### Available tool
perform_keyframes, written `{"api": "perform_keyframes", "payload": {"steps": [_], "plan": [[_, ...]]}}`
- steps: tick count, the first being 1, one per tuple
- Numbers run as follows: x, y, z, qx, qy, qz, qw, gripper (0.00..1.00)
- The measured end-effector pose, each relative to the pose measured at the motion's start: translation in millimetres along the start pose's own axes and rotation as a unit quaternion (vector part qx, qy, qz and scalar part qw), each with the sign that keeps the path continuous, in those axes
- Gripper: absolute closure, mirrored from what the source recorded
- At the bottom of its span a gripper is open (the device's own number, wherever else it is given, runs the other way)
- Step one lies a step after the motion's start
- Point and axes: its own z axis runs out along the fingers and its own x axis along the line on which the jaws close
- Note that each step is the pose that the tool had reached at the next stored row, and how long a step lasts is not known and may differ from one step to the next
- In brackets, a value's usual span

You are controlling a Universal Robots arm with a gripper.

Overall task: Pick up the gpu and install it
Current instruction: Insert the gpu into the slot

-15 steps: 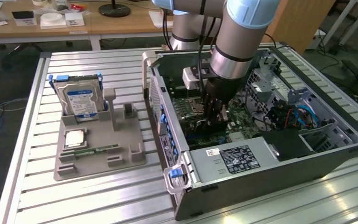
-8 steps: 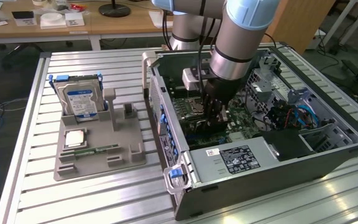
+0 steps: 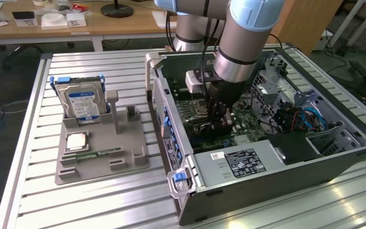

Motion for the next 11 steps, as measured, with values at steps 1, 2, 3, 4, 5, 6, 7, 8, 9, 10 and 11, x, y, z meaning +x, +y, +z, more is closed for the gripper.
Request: {"api": "perform_keyframes", "payload": {"steps": [1,2,3,4,5,6,7,8,9,10,11], "plan": [[0.0,0.1,0.4,-0.0001,-0.0001,0.000,1.0000,0.73],[0.0,0.1,0.4,-0.0001,-0.0001,0.000,1.0000,0.73],[0.0,0.1,0.4,0.0000,-0.0001,0.000,1.0000,0.73],[-0.1,0.1,0.5,0.0000,-0.0002,0.000,1.0000,0.73],[-0.1,0.1,0.5,0.0000,-0.0002,0.000,1.0000,0.73],[-0.1,0.1,0.5,0.0000,-0.0002,0.000,1.0000,0.73],[-0.1,0.1,0.5,0.0000,-0.0002,0.000,1.0000,0.73],[0.0,0.1,0.5,0.0000,-0.0002,0.000,1.0000,0.73],[-0.1,0.1,0.5,0.0000,-0.0002,0.000,1.0000,0.73],[-0.1,0.1,0.5,0.0000,-0.0003,0.000,1.0000,0.73],[-0.2,0.3,1.2,0.0001,-0.0012,0.000,1.0000,0.73]]}}
